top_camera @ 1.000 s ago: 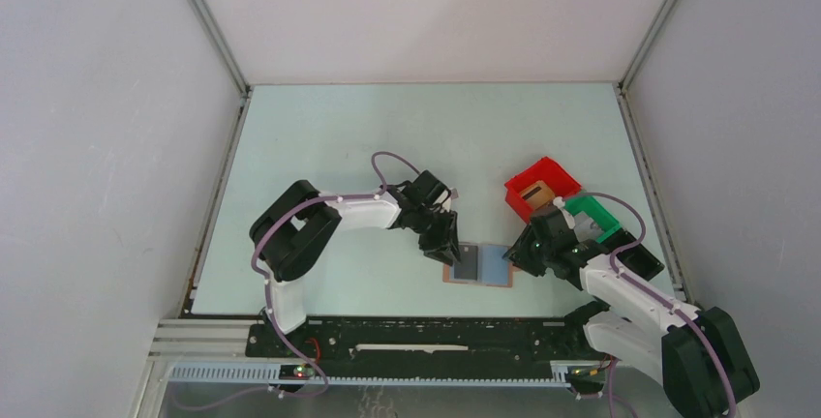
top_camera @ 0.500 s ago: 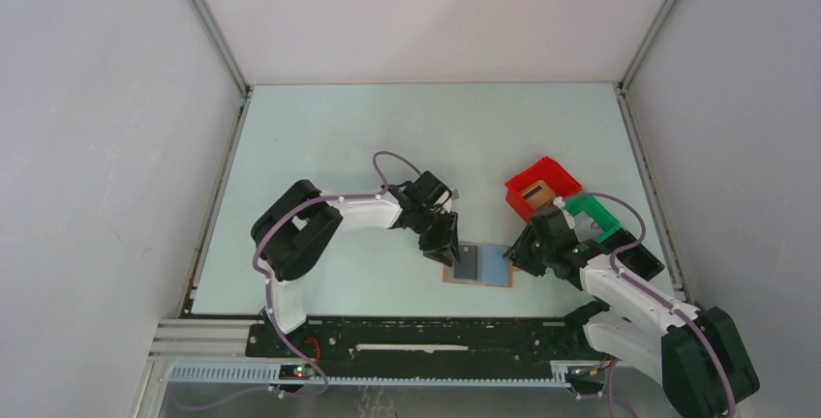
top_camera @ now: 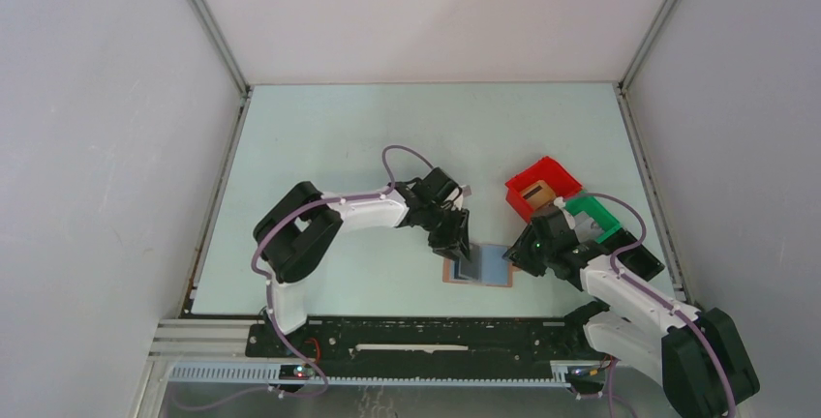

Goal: Take the credit cards out of the card holder
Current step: Remove the credit card from the card holder.

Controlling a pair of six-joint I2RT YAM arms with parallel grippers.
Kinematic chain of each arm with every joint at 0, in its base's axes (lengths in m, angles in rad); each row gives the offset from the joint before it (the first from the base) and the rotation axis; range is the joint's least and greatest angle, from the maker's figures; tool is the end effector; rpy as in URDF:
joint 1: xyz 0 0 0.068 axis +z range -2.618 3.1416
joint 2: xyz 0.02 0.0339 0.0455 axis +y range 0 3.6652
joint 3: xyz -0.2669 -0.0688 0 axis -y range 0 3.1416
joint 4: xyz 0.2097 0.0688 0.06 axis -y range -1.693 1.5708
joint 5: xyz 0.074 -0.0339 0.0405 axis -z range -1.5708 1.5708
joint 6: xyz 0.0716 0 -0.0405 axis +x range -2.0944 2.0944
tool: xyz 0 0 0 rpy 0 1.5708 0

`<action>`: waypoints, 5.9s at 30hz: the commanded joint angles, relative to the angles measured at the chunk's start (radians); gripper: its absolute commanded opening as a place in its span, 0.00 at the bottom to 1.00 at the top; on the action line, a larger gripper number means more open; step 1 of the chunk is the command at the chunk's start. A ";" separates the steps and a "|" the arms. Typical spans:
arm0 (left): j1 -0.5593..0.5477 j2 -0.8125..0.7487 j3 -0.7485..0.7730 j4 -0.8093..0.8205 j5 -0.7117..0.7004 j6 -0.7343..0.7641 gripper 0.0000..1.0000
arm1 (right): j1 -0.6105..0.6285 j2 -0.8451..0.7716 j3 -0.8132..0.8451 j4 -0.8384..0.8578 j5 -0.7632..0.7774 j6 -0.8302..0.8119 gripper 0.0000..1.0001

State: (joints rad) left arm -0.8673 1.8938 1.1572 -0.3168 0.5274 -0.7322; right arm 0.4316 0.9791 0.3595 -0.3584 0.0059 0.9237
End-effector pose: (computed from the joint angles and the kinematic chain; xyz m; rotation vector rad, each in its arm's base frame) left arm 0.2103 -0.3036 0.1521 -0.4047 -2.8954 1.1021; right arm 0.1437 0.0657 0.1413 0.6434 2.5523 0.4979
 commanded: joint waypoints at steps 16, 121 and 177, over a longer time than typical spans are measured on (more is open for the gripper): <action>-0.104 0.092 0.196 0.138 0.157 -0.031 0.37 | -0.007 -0.042 -0.053 -0.043 0.004 0.035 0.43; 0.084 0.006 -0.259 0.441 0.123 -0.193 0.16 | 0.083 0.157 -0.070 0.117 -0.019 0.049 0.38; 0.048 -0.023 -0.203 0.485 0.161 -0.214 0.32 | 0.111 -0.068 -0.071 0.120 -0.055 0.038 0.39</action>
State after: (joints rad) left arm -0.8036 1.9129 0.9005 0.1886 0.6838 -0.9829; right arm 0.5331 0.8715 0.3046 -0.2985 -0.0357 0.9741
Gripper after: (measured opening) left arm 0.321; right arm 0.392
